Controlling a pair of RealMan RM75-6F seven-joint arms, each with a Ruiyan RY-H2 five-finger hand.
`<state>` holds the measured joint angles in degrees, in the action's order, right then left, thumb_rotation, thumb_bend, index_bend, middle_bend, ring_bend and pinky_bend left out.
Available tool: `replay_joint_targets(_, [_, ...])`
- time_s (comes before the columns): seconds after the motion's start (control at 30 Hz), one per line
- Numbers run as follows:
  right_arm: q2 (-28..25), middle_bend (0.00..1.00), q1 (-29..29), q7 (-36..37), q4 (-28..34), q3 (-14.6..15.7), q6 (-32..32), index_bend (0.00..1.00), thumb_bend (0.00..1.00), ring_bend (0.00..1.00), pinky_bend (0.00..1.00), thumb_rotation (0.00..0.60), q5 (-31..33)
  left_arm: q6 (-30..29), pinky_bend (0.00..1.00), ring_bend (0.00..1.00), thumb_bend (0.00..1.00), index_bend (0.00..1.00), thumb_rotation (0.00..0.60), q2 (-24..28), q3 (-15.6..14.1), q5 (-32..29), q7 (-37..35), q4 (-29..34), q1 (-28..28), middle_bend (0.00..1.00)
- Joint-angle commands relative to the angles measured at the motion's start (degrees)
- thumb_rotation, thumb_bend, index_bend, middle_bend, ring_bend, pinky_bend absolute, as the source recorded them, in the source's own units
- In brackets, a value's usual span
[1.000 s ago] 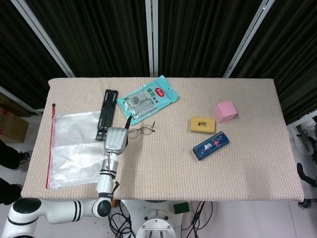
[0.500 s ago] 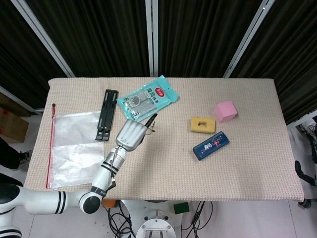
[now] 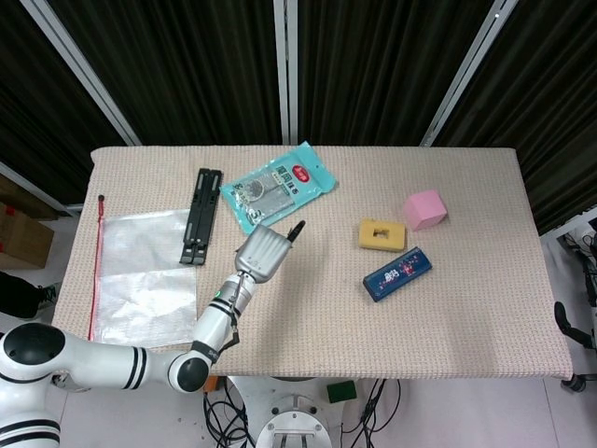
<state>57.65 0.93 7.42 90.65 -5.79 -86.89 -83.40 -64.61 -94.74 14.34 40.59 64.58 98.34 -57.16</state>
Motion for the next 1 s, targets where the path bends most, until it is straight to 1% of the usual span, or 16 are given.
replay_joint_targets(0.03, [0.29,0.00,0.07,-0.04,-0.22,0.14,0.18,0.00,0.47,0.00,0.00,0.600,-0.04,-1.37,0.96,0.94,0.81,0.00,0.600,0.31,-0.93,-0.43,0.52,0.78,-0.52,0.95])
replay_joint_targets(0.43, [0.55,0.00,0.09,-0.31,-0.41,0.32,0.19,0.00,0.47,0.00,0.00,0.600,-0.14,-4.69,0.96,0.94,0.81,0.05,0.600,1.00,-3.64,-1.48,1.32,2.75,-1.16,0.95])
replay_joint_targets(0.87, [0.76,0.00,0.20,-0.48,-0.56,0.41,0.40,0.00,0.47,0.00,0.00,0.600,-0.08,-5.95,0.96,0.94,0.81,0.11,0.600,1.18,-5.01,-3.03,1.28,3.14,-1.80,0.95])
replay_joint_targets(1.0, [0.84,0.00,0.18,-0.58,-0.59,0.45,0.36,0.00,0.47,0.00,0.00,0.600,-0.09,-6.04,0.96,0.94,0.81,0.11,0.600,1.08,-5.36,-3.45,1.13,2.98,-1.96,0.95])
